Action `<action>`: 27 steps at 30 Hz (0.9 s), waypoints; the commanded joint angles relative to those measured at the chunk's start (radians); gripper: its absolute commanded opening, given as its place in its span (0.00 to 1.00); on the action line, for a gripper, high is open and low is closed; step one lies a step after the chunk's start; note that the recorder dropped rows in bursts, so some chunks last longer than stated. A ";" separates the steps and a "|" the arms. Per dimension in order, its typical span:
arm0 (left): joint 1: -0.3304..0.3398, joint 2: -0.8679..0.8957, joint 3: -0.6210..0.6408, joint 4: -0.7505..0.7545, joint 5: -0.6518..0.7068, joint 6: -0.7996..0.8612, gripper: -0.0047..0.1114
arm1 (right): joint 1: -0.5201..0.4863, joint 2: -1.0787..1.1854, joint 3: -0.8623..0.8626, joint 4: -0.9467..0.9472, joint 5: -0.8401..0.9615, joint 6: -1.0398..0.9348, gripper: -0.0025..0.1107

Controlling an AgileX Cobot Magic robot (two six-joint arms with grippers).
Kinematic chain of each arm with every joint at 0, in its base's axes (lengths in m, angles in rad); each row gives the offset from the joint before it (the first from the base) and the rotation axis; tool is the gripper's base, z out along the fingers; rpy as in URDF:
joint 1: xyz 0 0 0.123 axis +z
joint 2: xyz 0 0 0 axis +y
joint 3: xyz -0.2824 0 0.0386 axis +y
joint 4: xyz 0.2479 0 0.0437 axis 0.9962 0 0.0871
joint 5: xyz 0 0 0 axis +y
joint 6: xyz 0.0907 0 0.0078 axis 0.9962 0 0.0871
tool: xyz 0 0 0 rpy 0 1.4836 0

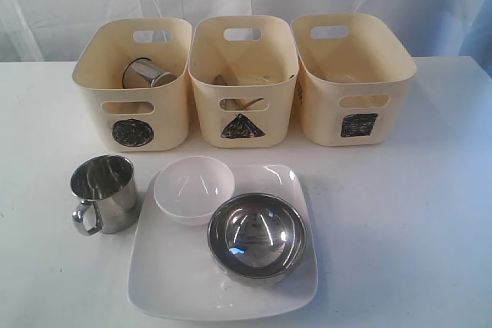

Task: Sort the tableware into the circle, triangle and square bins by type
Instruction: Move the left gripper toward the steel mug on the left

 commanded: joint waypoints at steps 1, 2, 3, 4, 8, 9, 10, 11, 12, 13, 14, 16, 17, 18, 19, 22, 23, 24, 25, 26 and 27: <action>0.002 -0.004 0.004 -0.004 -0.004 -0.004 0.04 | -0.005 -0.006 0.005 -0.011 0.001 0.002 0.02; 0.002 -0.004 0.004 -0.004 -0.004 -0.004 0.04 | -0.005 -0.006 0.005 -0.011 0.001 0.002 0.02; 0.002 -0.004 0.004 -0.004 -0.004 -0.004 0.04 | -0.005 -0.006 0.005 -0.011 0.001 0.002 0.02; 0.002 -0.004 0.004 -0.004 -0.004 -0.004 0.04 | -0.005 -0.006 0.005 -0.011 0.001 0.002 0.02; 0.002 -0.004 0.004 -0.004 -0.004 -0.004 0.04 | -0.005 -0.006 0.005 -0.011 0.001 0.002 0.02; 0.002 -0.004 0.004 -0.004 -0.004 -0.004 0.04 | -0.005 -0.006 0.005 -0.011 0.001 0.002 0.02; 0.002 -0.004 0.004 -0.004 -0.006 -0.004 0.04 | -0.005 -0.006 0.005 -0.011 0.001 0.002 0.02; 0.002 -0.004 0.004 -0.004 -0.015 -0.004 0.04 | -0.005 -0.006 0.005 -0.011 0.001 0.002 0.02; 0.002 -0.004 0.004 -0.004 -0.024 -0.001 0.04 | -0.005 -0.006 0.005 -0.011 0.001 0.002 0.02; 0.002 -0.004 0.004 -0.004 -0.040 -0.001 0.04 | -0.005 -0.006 0.005 -0.011 0.001 0.002 0.02; 0.002 -0.004 0.004 -0.004 -0.062 -0.001 0.04 | -0.005 -0.006 0.005 -0.011 0.001 0.002 0.02; 0.002 -0.004 0.004 -0.021 -0.144 -0.033 0.04 | -0.005 -0.006 0.005 -0.011 0.001 0.002 0.02; 0.002 -0.004 0.004 -0.056 -0.207 -0.089 0.04 | -0.005 -0.006 0.005 -0.011 0.001 0.002 0.02; 0.002 -0.004 0.004 -0.098 -0.268 -0.176 0.04 | -0.005 -0.006 0.005 -0.011 0.001 0.002 0.02; 0.002 -0.004 0.004 -0.154 -0.326 -0.280 0.04 | -0.005 -0.006 0.005 -0.011 0.001 0.002 0.02; 0.002 -0.004 0.004 -0.206 -0.434 -0.498 0.04 | -0.005 -0.006 0.005 -0.011 0.001 0.002 0.02; 0.002 -0.004 0.004 -0.218 -0.454 -0.561 0.04 | -0.005 -0.006 0.005 -0.011 0.001 0.002 0.02; 0.002 -0.004 0.004 -0.237 -0.460 -0.625 0.04 | -0.005 -0.006 0.005 -0.011 0.001 0.002 0.02; 0.002 -0.004 0.004 -0.246 -0.460 -0.694 0.04 | -0.005 -0.006 0.005 -0.011 0.001 0.002 0.02; 0.002 -0.004 0.004 -0.244 -0.453 -0.729 0.04 | -0.005 -0.006 0.005 -0.011 0.001 0.002 0.02; 0.002 -0.004 -0.001 -0.244 -0.436 -0.733 0.04 | -0.005 -0.006 0.005 -0.011 0.001 0.002 0.02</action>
